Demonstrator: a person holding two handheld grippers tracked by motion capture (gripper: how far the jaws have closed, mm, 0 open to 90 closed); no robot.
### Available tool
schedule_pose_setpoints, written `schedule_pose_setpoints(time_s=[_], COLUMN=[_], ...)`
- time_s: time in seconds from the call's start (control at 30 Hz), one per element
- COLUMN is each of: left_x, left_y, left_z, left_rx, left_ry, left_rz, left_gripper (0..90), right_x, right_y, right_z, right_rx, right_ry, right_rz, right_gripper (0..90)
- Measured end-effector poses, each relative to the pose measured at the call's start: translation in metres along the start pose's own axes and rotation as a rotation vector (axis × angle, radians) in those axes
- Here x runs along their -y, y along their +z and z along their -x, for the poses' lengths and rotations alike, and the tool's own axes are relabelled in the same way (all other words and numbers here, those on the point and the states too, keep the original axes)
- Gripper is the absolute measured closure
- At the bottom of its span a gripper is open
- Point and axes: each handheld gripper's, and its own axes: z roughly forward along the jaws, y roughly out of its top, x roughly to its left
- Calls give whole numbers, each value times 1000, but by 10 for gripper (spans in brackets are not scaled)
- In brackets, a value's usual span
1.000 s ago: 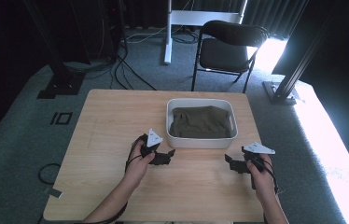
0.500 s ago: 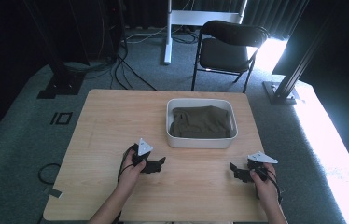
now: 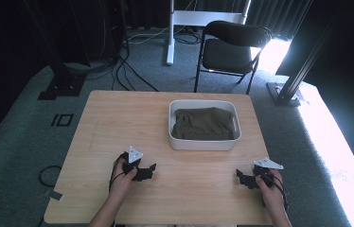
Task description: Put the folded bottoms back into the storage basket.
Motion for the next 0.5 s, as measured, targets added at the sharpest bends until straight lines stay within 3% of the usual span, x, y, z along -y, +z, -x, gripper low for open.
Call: schedule_pose_setpoints(time_s=[0.37,0.5], left_x=[16,19], left_y=[-11,-14], left_z=[-16,-18], left_rx=[-94,-98], left_ry=[-28,-50], left_rz=[-30,-34], left_gripper=[168,168], right_x=[3,3], right_y=[-2,-2], right_z=[1,1], right_rx=[30,30], right_ry=[5,6], right_rz=[-32,-32], right_gripper=[131,128])
